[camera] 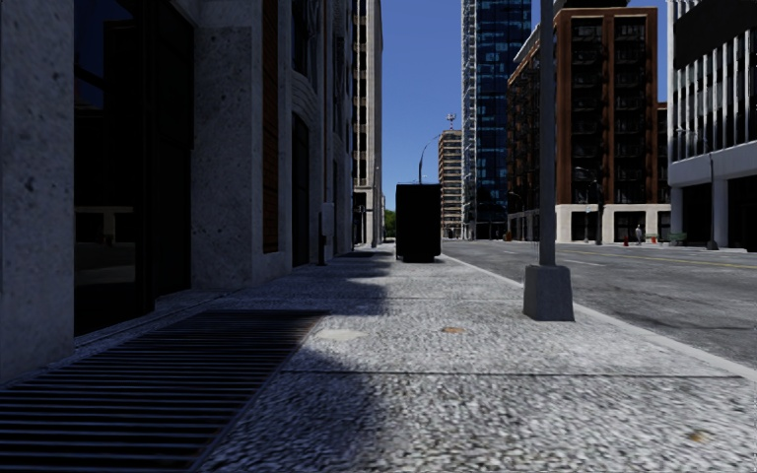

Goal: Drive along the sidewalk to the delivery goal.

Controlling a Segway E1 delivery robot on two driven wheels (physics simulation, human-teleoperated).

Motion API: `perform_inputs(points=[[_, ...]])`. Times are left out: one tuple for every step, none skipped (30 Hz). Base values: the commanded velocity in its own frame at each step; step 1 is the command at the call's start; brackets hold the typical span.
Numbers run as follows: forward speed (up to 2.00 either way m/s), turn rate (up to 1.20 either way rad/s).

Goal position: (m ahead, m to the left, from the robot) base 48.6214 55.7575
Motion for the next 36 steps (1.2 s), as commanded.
perform_inputs(points=[[2.00,0.00],[2.00,0.00],[2.00,0.00],[2.00,0.00],[2.00,0.00],[2.00,0.00],[2.00,0.00],[2.00,0.00],[2.00,0.00],[2.00,0.00],[2.00,0.00],[2.00,0.00],[2.00,0.00],[2.00,0.00],[2.00,0.00],[2.00,0.00],[2.00,0.00],[2.00,0.00],[2.00,0.00],[2.00,0.00],[2.00,0.00],[2.00,0.00],[2.00,0.00],[2.00,0.00],[2.00,0.00],[2.00,0.00],[2.00,0.00],[2.00,0.00],[2.00,0.00],[2.00,0.00],[2.00,0.00],[2.00,0.00],[2.00,0.00],[2.00,0.00],[2.00,0.00],[2.00,0.00]])
